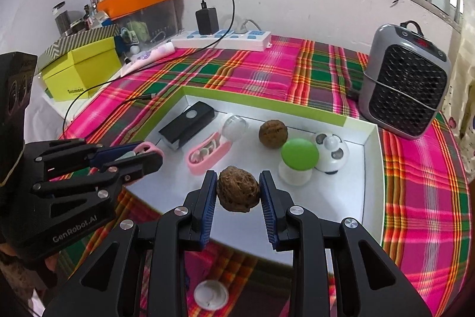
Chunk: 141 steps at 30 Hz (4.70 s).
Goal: Organize objects
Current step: 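Carry the walnut and pink case over the white box with both tools, then lower and open the right tool to drop the walnut while the left tool releases the pink case, then withdraw both tools from the box toward the remaining toys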
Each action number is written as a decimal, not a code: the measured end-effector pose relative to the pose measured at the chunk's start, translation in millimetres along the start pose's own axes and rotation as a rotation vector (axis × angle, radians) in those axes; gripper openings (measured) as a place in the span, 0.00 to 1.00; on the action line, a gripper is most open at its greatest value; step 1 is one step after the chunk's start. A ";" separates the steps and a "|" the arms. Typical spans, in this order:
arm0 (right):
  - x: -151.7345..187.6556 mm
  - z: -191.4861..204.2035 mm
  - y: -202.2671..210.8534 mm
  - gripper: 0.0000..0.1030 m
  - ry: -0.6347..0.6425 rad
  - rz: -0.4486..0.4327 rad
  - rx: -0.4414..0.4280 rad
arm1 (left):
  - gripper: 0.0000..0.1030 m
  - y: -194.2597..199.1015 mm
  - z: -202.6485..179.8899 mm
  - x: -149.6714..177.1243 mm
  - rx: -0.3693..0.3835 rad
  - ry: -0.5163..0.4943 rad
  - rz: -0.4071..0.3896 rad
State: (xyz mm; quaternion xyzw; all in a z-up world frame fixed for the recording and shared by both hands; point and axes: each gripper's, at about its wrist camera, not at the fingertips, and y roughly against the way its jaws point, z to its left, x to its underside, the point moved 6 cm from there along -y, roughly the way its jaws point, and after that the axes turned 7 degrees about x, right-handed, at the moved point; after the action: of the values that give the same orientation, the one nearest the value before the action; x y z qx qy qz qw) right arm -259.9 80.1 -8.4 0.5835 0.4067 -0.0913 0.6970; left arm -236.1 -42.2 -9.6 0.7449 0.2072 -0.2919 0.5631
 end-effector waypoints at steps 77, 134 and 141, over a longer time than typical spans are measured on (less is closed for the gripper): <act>-5.2 1.5 -15.7 0.30 0.002 0.013 0.010 | 0.31 -5.3 -7.6 8.0 -0.029 -0.058 0.023; 89.3 -19.5 73.5 0.43 -0.131 -0.040 0.043 | 0.39 31.8 -67.1 78.5 0.143 -0.021 0.045; 92.3 -24.2 72.7 0.43 -0.148 -0.036 0.042 | 0.39 18.0 -75.3 77.2 0.146 -0.039 0.067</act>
State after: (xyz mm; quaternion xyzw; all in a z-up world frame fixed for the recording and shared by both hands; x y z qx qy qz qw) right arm -167.1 155.7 -16.5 0.5821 0.3626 -0.1555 0.7110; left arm -152.0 23.5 -33.6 0.7846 0.1494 -0.3017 0.5206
